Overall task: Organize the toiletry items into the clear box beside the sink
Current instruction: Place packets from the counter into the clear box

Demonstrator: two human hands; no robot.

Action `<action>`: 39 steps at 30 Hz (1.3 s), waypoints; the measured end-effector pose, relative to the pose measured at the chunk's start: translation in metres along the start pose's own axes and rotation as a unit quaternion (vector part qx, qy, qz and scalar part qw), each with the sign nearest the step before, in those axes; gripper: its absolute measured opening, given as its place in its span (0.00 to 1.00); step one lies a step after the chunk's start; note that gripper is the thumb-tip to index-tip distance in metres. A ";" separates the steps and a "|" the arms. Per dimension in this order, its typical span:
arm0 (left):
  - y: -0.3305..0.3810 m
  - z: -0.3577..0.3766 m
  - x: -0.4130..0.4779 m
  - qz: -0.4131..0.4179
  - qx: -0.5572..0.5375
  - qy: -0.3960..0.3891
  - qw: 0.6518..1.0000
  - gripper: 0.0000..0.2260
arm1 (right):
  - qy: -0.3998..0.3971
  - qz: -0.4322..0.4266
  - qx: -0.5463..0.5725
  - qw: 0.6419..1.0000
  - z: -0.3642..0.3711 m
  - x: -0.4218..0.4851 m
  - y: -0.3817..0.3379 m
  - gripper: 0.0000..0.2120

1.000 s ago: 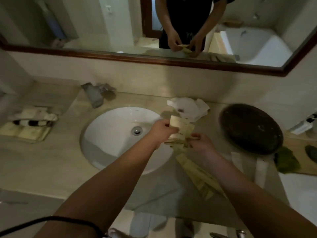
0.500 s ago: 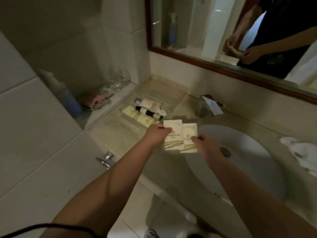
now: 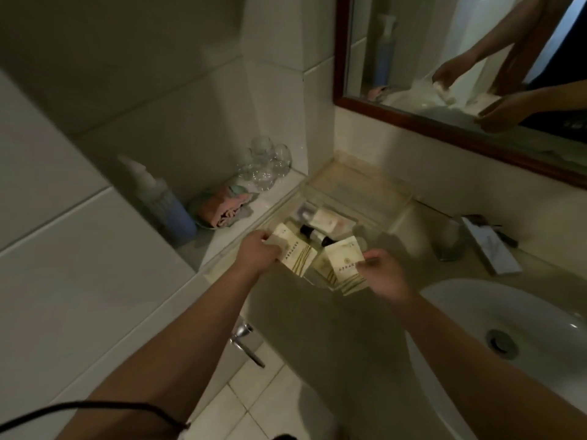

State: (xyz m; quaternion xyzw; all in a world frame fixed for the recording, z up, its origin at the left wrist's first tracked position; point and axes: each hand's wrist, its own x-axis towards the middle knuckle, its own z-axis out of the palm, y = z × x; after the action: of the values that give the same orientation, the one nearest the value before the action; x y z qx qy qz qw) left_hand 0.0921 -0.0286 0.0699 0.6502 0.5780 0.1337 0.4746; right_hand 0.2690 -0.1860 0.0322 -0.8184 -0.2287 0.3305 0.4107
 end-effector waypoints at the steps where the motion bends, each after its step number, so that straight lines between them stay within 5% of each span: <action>1: 0.000 -0.001 0.011 0.002 0.006 0.011 1.000 0.07 | -0.013 -0.013 -0.023 1.000 0.004 0.009 -0.004 0.05; 17: -0.018 0.017 0.110 0.058 0.180 -0.041 0.981 0.08 | -0.051 0.022 -0.240 0.969 0.060 0.061 -0.039 0.08; 21: -0.029 0.020 0.113 0.189 0.337 0.035 0.922 0.21 | -0.034 0.014 -0.291 0.956 0.069 0.062 -0.043 0.09; 26: -0.022 0.022 0.116 0.358 0.392 -0.127 0.838 0.17 | 0.017 -0.044 -0.408 0.912 0.077 0.058 -0.046 0.14; 31: -0.034 0.014 0.117 0.351 0.413 -0.171 0.823 0.22 | 0.058 -0.109 -0.444 0.888 0.089 0.052 -0.037 0.19; 39: -0.033 0.015 0.112 0.384 0.467 -0.151 0.782 0.24 | 0.008 -0.120 -0.446 0.887 0.089 0.051 -0.027 0.21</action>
State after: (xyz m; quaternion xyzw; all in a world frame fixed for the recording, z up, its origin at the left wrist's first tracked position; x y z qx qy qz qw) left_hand 0.1154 0.0584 -0.0055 0.9723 0.1935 -0.0808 0.1038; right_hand 0.2356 -0.0916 -0.0026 -0.8841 -0.4456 0.1351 0.0405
